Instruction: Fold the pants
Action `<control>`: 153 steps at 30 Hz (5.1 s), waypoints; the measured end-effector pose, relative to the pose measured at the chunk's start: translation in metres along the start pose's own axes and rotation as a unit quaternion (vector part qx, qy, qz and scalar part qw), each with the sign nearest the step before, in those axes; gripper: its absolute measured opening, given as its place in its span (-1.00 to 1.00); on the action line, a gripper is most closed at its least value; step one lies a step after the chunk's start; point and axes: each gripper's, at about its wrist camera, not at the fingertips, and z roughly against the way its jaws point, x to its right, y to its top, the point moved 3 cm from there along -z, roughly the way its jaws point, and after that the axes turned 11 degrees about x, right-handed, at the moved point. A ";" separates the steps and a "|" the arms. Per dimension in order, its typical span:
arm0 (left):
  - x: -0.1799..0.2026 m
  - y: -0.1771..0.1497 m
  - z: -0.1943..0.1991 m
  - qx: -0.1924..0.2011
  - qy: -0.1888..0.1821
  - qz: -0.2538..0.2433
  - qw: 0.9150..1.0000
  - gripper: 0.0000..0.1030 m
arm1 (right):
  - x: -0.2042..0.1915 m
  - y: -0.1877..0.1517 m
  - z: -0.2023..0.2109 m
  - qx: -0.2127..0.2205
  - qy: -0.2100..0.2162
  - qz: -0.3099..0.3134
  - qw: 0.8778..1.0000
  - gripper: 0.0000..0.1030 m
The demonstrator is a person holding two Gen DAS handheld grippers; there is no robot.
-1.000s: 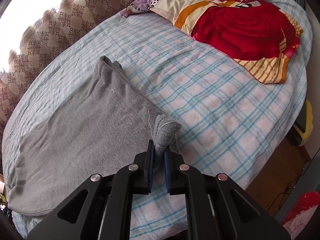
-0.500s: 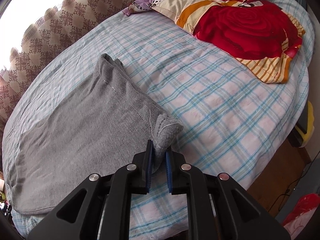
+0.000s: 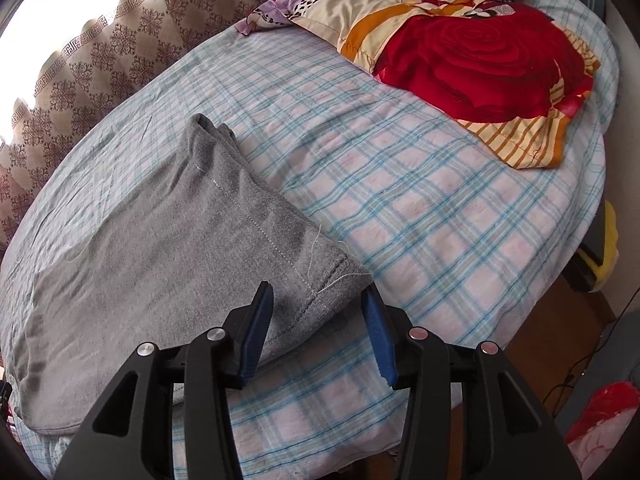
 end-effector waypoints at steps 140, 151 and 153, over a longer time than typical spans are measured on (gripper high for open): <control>0.433 0.128 -0.107 -0.056 -0.245 -0.156 0.955 0.41 | -0.005 0.013 -0.042 -0.019 0.154 0.069 0.986 0.04; 0.471 0.139 -0.109 -0.089 -0.291 -0.125 0.944 0.41 | -0.002 0.010 -0.034 -0.017 0.217 0.031 0.975 -0.44; 0.476 0.142 -0.108 -0.094 -0.303 -0.115 0.941 0.42 | -0.006 0.013 -0.027 -0.005 0.222 0.039 0.974 -0.46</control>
